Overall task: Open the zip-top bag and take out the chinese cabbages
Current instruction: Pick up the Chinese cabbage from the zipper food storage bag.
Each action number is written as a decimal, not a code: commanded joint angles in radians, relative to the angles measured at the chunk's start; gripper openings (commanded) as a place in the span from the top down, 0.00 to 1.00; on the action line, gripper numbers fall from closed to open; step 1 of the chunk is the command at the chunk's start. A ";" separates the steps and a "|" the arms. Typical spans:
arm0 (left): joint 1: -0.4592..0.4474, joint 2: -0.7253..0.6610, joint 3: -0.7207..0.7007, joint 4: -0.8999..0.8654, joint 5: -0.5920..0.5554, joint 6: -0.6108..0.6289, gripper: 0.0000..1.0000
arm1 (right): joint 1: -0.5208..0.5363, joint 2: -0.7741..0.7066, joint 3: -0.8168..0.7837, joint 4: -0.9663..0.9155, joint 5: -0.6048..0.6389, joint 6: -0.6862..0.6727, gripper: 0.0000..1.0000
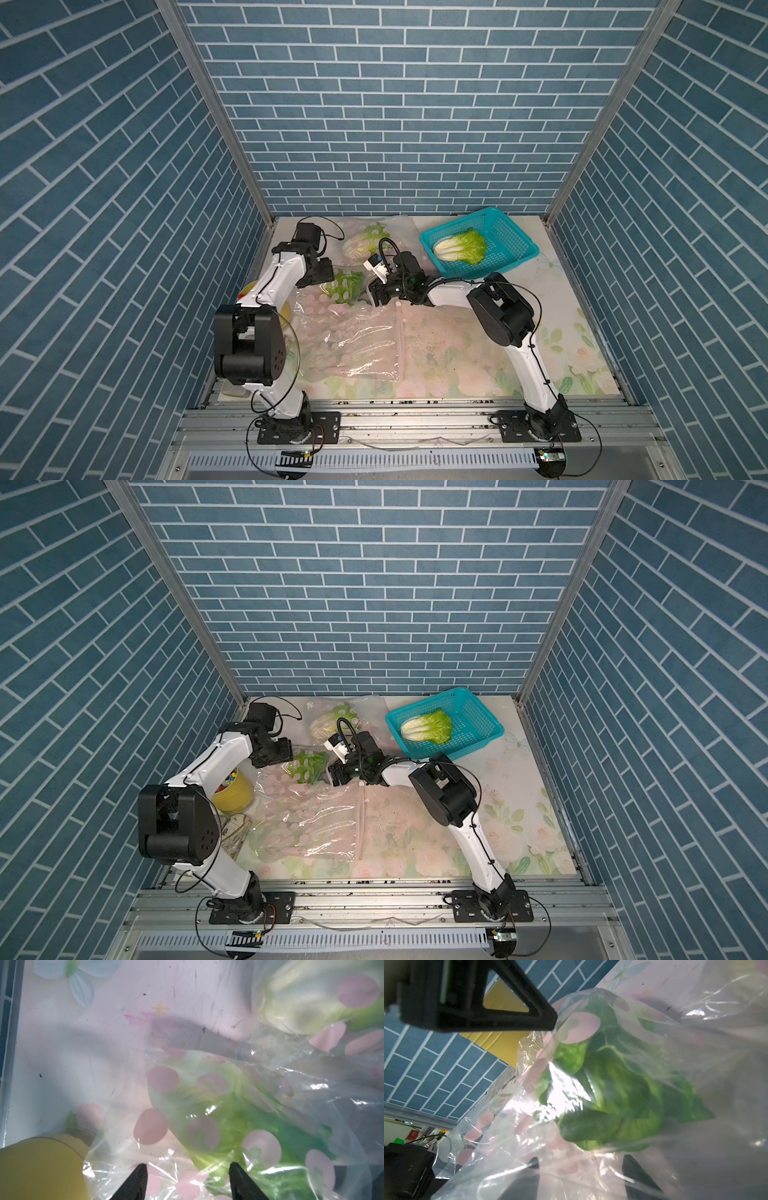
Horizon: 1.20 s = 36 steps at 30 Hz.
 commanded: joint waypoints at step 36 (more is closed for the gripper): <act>-0.005 0.183 0.045 0.001 0.057 0.030 0.46 | 0.024 0.121 0.222 -0.003 0.022 0.046 0.44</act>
